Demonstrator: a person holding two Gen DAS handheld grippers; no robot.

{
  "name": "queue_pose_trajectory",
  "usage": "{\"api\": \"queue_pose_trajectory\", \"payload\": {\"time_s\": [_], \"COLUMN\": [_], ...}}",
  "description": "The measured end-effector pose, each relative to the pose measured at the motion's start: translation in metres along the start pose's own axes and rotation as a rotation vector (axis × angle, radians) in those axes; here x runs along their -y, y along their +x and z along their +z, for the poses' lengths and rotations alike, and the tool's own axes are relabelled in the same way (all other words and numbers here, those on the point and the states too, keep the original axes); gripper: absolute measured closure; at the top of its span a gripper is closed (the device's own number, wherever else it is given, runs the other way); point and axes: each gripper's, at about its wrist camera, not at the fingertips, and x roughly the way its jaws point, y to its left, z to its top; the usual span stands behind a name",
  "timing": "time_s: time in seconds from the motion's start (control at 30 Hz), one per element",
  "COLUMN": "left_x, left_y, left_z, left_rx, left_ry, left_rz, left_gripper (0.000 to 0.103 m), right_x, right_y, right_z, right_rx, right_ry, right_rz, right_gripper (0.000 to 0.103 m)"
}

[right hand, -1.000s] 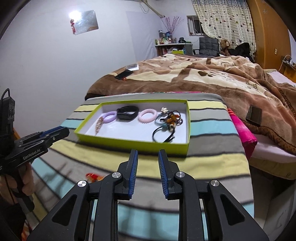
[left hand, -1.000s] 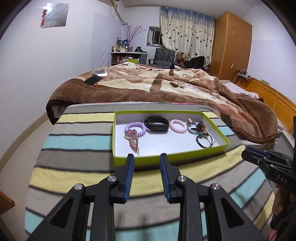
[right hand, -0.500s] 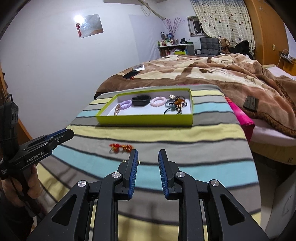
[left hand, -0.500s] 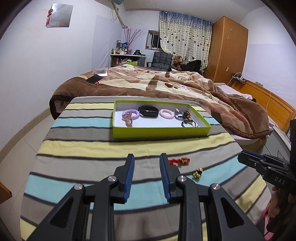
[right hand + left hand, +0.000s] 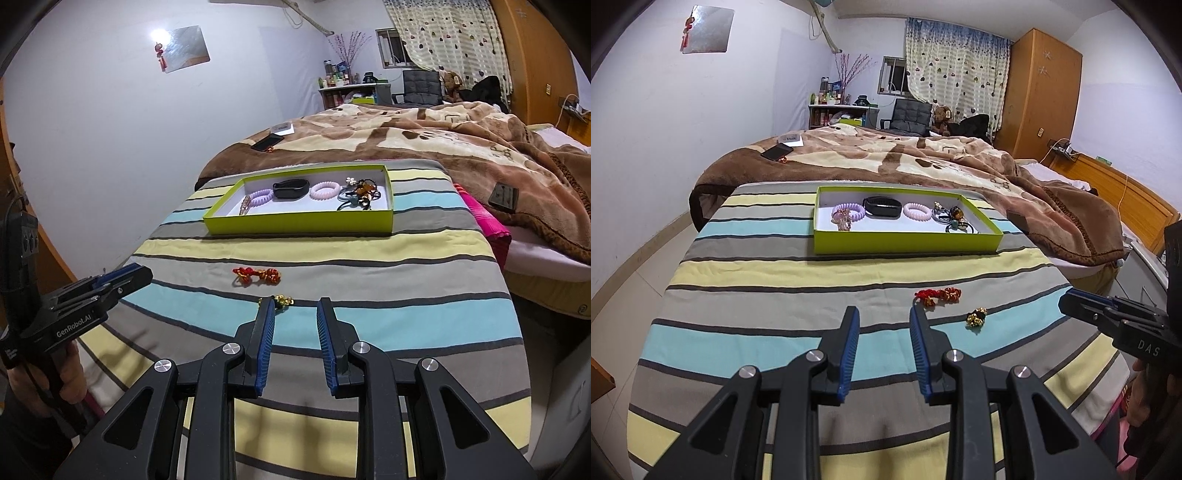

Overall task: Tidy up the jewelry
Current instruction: 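Withdraw both tools from the box toward the red and gold charms, then grasp the red knotted charm with the left tool while the right grasps the gold bell charm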

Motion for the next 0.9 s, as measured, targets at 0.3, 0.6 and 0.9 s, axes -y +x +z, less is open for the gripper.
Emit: {"api": "queue_pose_trajectory", "payload": {"time_s": [0.3, 0.6, 0.9], "left_x": [0.001, 0.001, -0.006], "left_y": [0.002, 0.009, 0.013], "left_z": [-0.004, -0.005, -0.006], "left_rx": [-0.008, -0.025, -0.032], "left_ry": [0.002, 0.002, -0.014], "left_rz": [-0.007, -0.012, -0.012], "left_gripper": [0.074, 0.074, 0.073], "right_x": [-0.005, -0.010, -0.020], "right_y": [0.004, 0.020, 0.048], "right_z": [-0.003, -0.004, -0.005], "right_rx": [-0.017, -0.054, -0.107], "right_ry": [-0.007, -0.020, -0.030], "right_rz": [0.004, 0.019, 0.021], "right_gripper": [0.078, 0.071, 0.067]}}
